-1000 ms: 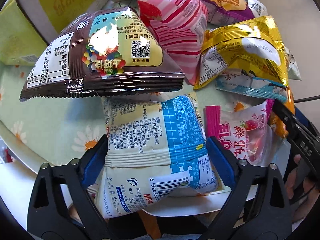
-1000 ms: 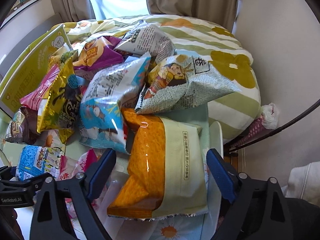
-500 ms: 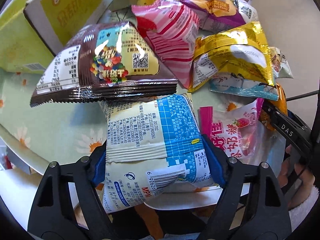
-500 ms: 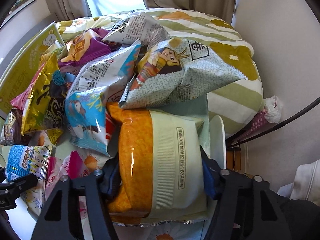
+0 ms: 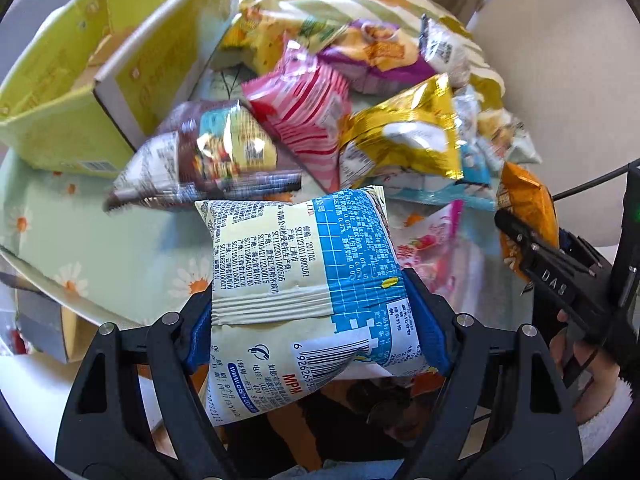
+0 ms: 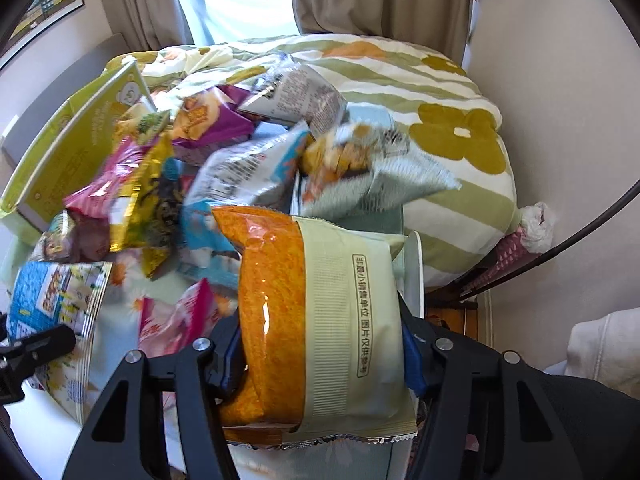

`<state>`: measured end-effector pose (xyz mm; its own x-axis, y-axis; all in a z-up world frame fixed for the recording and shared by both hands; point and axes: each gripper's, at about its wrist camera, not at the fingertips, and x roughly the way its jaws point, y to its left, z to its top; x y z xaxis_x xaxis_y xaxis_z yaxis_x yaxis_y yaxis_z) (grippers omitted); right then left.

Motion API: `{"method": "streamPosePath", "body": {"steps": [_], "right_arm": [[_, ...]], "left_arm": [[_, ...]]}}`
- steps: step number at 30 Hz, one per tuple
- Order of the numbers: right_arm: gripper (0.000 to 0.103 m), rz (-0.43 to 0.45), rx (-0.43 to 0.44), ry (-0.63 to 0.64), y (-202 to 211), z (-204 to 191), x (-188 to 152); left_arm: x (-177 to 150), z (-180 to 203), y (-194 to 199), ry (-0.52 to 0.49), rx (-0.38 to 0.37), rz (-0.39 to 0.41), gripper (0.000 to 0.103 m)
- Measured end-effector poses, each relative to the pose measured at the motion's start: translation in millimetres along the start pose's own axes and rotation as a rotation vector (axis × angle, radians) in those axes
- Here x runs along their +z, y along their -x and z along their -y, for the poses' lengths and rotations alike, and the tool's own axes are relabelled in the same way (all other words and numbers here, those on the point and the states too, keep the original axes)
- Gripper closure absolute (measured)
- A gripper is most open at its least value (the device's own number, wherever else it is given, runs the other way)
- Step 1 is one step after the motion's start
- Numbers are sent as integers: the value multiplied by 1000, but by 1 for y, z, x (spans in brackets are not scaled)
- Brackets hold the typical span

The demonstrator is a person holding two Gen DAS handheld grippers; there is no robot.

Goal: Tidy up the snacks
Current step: 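Carry the blue-and-white bag into the green box and open the left tool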

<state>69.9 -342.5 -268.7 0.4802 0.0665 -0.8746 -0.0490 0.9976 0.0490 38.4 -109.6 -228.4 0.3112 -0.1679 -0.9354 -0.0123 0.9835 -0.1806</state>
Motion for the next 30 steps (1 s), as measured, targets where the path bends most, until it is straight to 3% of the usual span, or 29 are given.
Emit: {"method": "streamPosePath", "body": {"steps": [11, 19, 22, 30], "right_arm": [[45, 92, 29, 58, 71, -20, 10], [45, 186, 100, 100, 113, -62, 68], [45, 219, 141, 103, 122, -86, 96], [45, 276, 136, 153, 125, -187, 168]], "left_arm": [[-9, 16, 63, -18, -14, 153, 25], [37, -10, 115, -12, 10, 298, 25], [61, -35, 131, -7, 24, 340, 25], [145, -125, 153, 0, 57, 399, 25]]}}
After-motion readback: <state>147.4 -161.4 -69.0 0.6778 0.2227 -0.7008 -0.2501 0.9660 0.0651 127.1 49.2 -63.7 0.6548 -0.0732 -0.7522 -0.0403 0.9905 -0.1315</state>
